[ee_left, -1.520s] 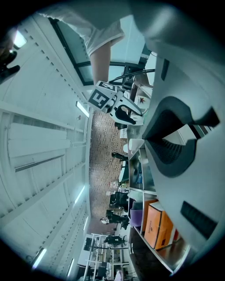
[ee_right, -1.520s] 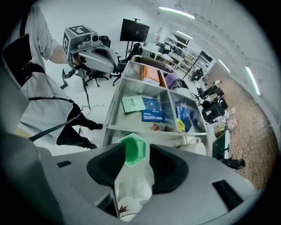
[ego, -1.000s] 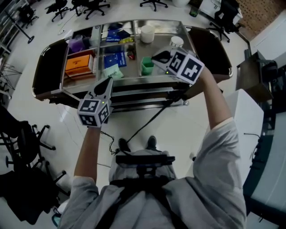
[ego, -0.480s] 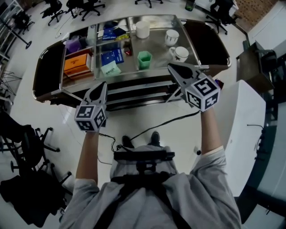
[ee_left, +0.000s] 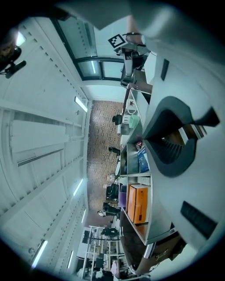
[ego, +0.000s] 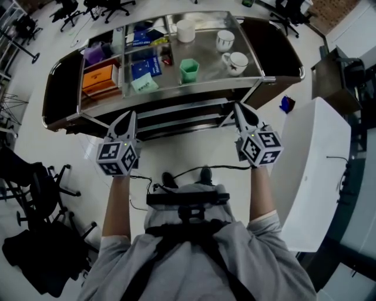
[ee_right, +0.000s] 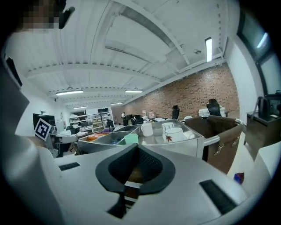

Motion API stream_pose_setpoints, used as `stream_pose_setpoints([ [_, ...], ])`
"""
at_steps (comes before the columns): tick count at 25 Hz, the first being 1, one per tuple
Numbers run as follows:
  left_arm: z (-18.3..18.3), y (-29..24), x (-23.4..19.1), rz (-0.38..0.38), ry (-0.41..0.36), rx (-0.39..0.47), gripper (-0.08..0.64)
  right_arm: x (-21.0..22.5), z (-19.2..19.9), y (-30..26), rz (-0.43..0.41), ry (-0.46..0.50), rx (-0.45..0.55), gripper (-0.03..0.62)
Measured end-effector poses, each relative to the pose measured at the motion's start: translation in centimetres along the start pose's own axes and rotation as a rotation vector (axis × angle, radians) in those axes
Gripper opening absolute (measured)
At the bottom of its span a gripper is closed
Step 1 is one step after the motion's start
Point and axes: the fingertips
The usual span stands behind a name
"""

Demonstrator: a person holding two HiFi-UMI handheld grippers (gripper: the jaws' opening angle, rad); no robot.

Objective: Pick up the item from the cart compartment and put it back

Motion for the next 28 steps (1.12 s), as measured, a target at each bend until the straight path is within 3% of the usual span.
stream_pose_setpoints([
  [11,1.4,1.7,-1.3,-0.052,0.024,-0.011,0.0,2.0,2.8,1.7,0.115,-0.001,-0.026,0.009],
  [28,1.8,2.5,-1.2,-0.067,0.035,-0.005,0.0,1.0,3.5,0.9,0.083,0.033,-0.054,0.009],
])
Point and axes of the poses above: the fingertips, and each gripper's own axes: y backward along the fingers, x to its right, z out of its underside, and after that the axes turned 2 degrees about -x, right-handed
